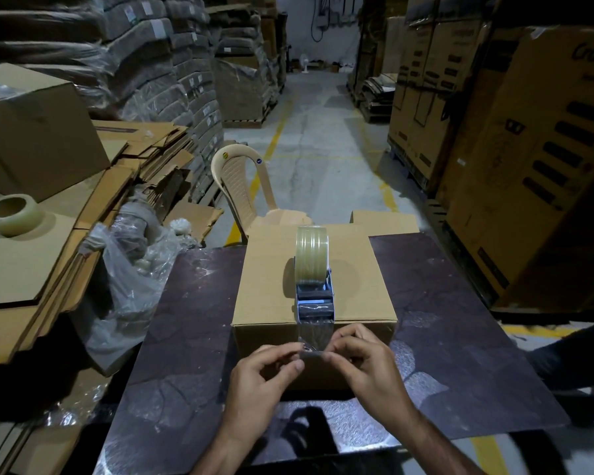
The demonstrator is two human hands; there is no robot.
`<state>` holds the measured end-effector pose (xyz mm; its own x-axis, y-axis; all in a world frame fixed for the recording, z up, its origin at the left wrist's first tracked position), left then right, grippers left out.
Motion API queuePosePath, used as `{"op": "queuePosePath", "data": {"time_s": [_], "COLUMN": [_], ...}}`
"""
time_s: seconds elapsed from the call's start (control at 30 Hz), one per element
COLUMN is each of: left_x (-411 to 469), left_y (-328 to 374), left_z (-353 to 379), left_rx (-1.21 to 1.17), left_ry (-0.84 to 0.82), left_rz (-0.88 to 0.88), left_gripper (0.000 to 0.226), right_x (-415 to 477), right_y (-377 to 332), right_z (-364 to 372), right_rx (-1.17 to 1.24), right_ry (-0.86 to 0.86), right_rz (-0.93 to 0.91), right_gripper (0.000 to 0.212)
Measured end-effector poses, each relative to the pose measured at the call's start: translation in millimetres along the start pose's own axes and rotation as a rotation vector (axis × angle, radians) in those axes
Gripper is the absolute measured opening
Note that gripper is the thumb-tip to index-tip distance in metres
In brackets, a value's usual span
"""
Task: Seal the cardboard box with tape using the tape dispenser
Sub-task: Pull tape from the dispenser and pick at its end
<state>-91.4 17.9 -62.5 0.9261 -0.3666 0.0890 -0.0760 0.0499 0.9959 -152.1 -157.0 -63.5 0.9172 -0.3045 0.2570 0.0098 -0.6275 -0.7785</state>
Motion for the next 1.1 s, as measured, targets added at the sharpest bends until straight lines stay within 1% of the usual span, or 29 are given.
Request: {"op": "queuePosePath", "data": {"time_s": [0.1,0.13,0.23,0.3,0.4,0.53,0.63,0.77,0.9,1.1], "left_x": [-3.4,-3.7,-3.0,-3.7,-2.7,-1.5,1.8,6.9,10.9,12.7], "left_y": [-1.3,-1.7,-2.9,-1.5,0.5,4.3,7.3,9.1,4.1,2.5], "left_z": [2.2,1.2,-0.4,2.2,7.6,12.9,16.5,19.2,21.2,25.0], "left_rx": [-0.214,-0.24,-0.158,-0.159,-0.194,-0.158,-0.166,-0.179,-0.194,-0.187], "left_ry": [0.101,0.13,0.137,0.144,0.152,0.157,0.177,0.215,0.244,0.245], "left_rz": [-0.171,-0.183,-0.142,-0.147,-0.227,-0.339,-0.39,-0.422,-0.451,-0.43], "left_gripper": [0.037,0.036,0.027,0.021,0.018,0.021,0.022,0.026,0.03,0.026], "right_x": [2.7,3.1,3.9,5.2,6.9,10.4,13.7,16.5,18.0,19.2], "right_y": [-2.8,-2.5,-1.6,-3.5,-10.0,-14.2,-15.4,-19.3,-20.3,-19.8], "right_z": [-0.3,-0.6,-3.3,-5.0,-7.2,-9.7,-10.3,-11.2,-11.7,-11.1], "right_rx": [0.01,0.016,0.033,0.026,0.071,0.152,0.182,0.207,0.183,0.173], "right_ry": [-0.001,0.001,-0.029,-0.073,-0.144,-0.197,-0.24,-0.263,-0.27,-0.266], "right_rz": [0.048,0.069,0.156,0.217,0.311,0.379,0.433,0.46,0.462,0.461], "right_gripper": [0.015,0.016,0.013,0.011,0.012,0.018,0.021,0.023,0.027,0.029]}}
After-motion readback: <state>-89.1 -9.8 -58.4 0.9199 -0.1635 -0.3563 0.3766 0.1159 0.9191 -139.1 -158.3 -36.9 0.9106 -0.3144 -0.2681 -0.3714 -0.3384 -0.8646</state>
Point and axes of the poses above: each hand's wrist, its own x-axis towards the middle knuckle, its own z-axis out of the palm, y = z × x, the point moved 2 cm from there along x, towards the middle knuckle, and after that the axes turned 13 degrees about -x, right-handed, at the moved point
